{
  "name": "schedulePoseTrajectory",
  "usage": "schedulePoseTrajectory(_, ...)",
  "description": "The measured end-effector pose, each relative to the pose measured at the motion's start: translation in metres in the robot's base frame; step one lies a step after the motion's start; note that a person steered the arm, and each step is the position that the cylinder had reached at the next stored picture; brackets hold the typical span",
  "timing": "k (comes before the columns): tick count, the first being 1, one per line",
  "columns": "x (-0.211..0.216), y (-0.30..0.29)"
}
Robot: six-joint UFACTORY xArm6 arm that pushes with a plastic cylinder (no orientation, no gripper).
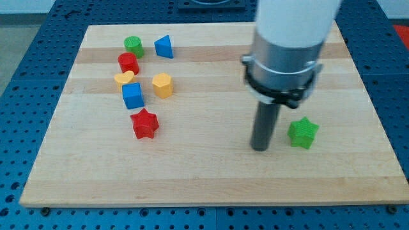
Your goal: Point your arm at the yellow heart
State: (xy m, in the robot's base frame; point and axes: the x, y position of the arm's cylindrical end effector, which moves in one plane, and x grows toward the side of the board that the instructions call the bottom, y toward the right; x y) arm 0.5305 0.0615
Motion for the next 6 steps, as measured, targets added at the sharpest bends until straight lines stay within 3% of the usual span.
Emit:
schedulePoseTrajectory(3, 0.000, -0.216)
schedulePoseTrajectory(4, -0.031, -0.271)
schedulePoseTrajectory(6, -0.133, -0.274)
